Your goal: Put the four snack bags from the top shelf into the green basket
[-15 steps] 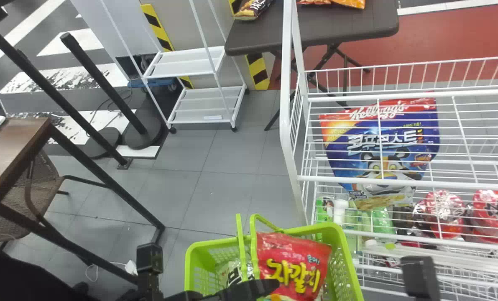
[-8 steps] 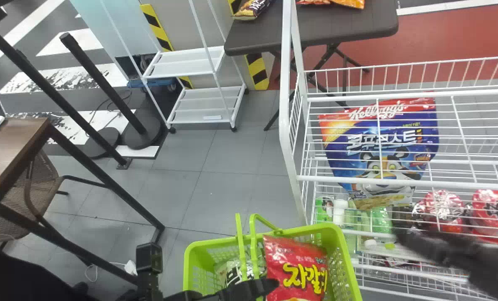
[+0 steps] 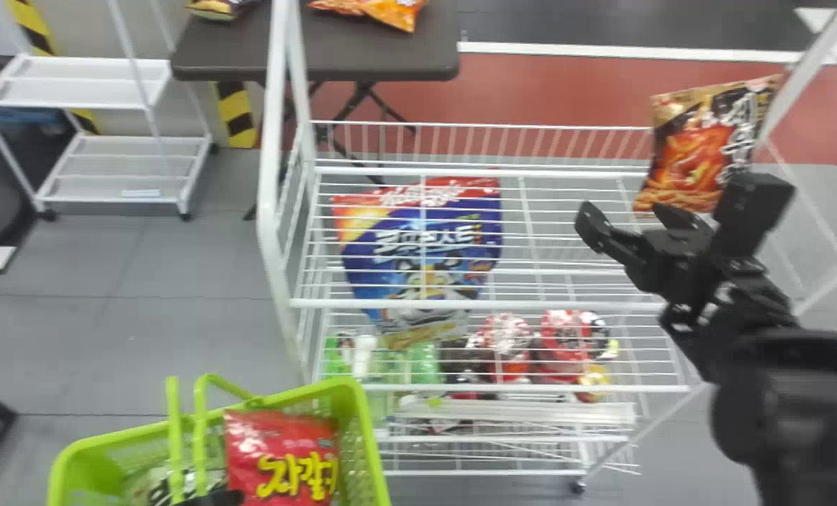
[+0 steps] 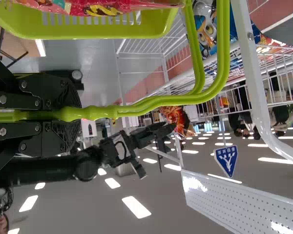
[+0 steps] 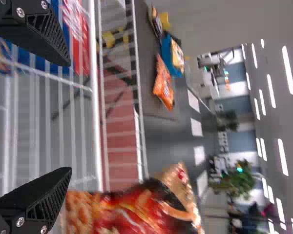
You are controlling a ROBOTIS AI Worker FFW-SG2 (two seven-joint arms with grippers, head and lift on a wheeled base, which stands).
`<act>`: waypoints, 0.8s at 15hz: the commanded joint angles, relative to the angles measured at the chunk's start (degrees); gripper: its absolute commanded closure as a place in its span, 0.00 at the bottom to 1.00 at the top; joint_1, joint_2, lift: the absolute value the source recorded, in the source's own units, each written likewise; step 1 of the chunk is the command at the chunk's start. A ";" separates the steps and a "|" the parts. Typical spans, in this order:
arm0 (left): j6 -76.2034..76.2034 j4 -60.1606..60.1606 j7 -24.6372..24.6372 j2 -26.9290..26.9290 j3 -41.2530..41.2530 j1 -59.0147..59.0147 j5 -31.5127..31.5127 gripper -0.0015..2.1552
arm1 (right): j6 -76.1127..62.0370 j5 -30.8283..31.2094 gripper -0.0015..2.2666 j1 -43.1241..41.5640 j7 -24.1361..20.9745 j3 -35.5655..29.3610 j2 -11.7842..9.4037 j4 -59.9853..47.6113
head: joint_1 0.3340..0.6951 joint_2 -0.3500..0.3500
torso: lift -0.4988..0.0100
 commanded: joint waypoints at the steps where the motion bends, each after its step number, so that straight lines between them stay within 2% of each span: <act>1: 0.00 0.05 -0.66 -0.24 -0.01 0.04 -0.07 0.88 | -4.78 4.69 0.02 -6.07 -2.07 -0.16 -0.09 8.54 | 1.00 0.33 | 0.98; 3: 0.00 0.14 -0.66 -0.24 -0.01 0.04 -0.07 0.88 | -6.01 6.80 0.02 -10.46 -3.74 -0.25 -0.09 14.69 | 1.00 0.29 | 0.98; 5: 0.00 0.23 -0.66 -0.24 0.08 0.13 -0.07 0.88 | -6.01 8.99 0.02 -13.01 -7.25 -0.07 -0.09 18.47 | 1.00 0.26 | 0.98; 7: 0.00 0.49 -0.66 -0.24 0.08 0.13 -0.07 0.88 | -6.01 9.35 0.02 -16.79 -7.78 -0.25 -0.27 24.27 | 1.00 0.23 | 0.98; 9: 0.00 0.49 -0.66 -0.24 0.08 0.13 -0.07 0.88 | -5.83 11.45 0.03 -18.72 -10.42 0.01 -0.27 27.34 | 1.00 0.22 | 0.98; 10: 0.00 0.67 -0.66 -0.24 0.08 0.13 -0.07 0.88 | -5.30 12.07 0.07 -19.60 -11.38 0.01 -0.27 28.40 | 1.00 0.21 | 0.98; 12: -0.17 0.76 -0.66 -0.24 0.08 0.13 -0.07 0.88 | -2.49 13.04 0.26 -20.48 -12.44 -0.16 -0.27 29.10 | 1.00 0.19 | 0.98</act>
